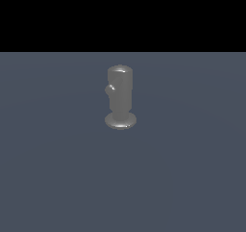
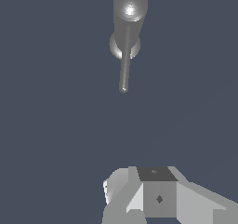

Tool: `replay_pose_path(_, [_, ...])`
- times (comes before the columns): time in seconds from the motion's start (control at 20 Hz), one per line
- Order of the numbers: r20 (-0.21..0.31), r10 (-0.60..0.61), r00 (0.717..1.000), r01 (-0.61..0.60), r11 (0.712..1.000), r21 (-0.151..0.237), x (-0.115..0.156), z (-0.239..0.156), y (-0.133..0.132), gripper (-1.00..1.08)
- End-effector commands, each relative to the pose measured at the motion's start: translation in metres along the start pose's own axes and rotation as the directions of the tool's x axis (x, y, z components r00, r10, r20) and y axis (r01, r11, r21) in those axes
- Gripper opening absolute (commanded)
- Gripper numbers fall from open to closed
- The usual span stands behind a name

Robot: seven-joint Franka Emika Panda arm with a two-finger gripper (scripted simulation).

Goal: Turn on the faucet by rotating a designated handle.

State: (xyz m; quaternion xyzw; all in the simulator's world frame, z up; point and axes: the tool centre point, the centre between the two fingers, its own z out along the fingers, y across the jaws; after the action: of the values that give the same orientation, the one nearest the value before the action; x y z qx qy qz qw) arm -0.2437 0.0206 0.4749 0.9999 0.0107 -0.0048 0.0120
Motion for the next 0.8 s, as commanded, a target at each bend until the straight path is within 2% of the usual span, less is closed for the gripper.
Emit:
replay_pose_path(0.0, [0.0,0.0,1.0,0.0,1.0,0.0,0.0,0.0,0.0,-1.0])
replay_pose_path(0.35, [0.0,0.004,1.0,-0.004,1.0,0.001,0.004,0.011,-0.002,-1.0])
replay_pose_path(0.75, [-0.002,0.017,1.0,-0.017,1.0,0.005,0.018,0.051,-0.011,-1.0])
